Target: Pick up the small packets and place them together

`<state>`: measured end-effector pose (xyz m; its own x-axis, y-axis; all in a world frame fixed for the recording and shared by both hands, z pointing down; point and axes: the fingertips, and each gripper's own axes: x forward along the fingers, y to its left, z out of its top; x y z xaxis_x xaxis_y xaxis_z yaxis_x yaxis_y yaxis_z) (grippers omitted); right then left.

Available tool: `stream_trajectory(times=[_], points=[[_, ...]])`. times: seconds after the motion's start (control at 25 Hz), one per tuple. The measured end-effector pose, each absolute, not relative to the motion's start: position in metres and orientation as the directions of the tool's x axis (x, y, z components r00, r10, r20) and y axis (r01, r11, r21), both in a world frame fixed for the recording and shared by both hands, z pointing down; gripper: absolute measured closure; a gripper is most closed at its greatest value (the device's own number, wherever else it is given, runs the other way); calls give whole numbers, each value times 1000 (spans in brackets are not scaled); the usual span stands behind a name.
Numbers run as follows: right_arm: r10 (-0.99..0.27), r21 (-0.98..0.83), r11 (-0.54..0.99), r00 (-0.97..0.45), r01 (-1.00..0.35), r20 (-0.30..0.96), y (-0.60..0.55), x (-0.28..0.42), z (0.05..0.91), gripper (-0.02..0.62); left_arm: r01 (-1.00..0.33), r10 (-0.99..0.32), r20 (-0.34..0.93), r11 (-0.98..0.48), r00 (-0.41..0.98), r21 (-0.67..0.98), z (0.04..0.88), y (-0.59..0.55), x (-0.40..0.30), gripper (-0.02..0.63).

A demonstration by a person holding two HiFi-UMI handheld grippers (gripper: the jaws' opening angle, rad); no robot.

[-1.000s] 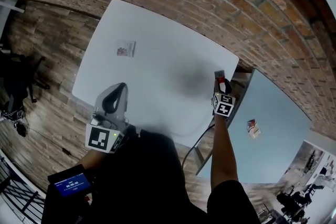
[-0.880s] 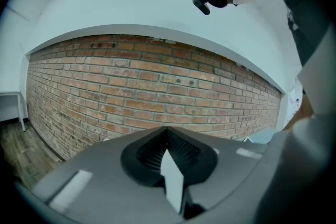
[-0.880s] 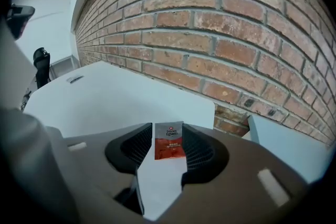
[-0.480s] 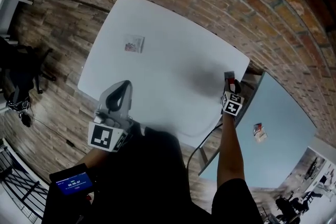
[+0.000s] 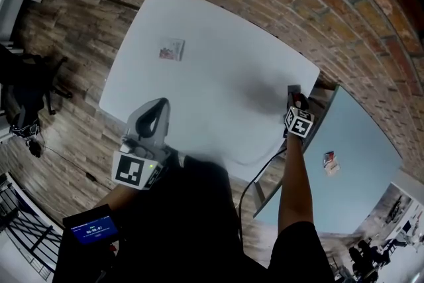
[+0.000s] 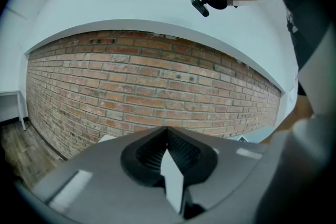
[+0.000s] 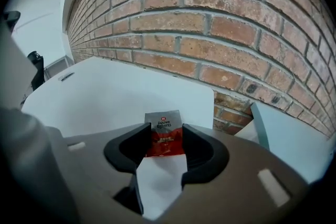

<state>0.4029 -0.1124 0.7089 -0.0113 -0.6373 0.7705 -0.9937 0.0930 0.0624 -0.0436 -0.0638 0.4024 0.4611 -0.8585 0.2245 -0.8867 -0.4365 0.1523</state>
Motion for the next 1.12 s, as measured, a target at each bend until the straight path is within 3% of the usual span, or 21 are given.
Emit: stream_trajectory(times=[0.32, 0.72, 0.96, 1.12], points=[[-643, 32, 50, -7, -998, 766, -101, 379, 711, 413, -869, -844, 206, -471, 494, 153, 400, -61, -43, 606], [-606, 32, 129, -53, -991, 794, -79, 288, 716, 425, -848, -833, 169, -504, 527, 164, 391, -67, -65, 606], [-582, -96, 21, -90, -995, 808, -66, 236, 717, 420, -851, -837, 164, -498, 522, 168, 387, -68, -93, 606], [-584, -131, 85, -156, -988, 796, -69, 203, 705, 388, -847, -835, 156, -503, 527, 172, 384, -73, -109, 606]])
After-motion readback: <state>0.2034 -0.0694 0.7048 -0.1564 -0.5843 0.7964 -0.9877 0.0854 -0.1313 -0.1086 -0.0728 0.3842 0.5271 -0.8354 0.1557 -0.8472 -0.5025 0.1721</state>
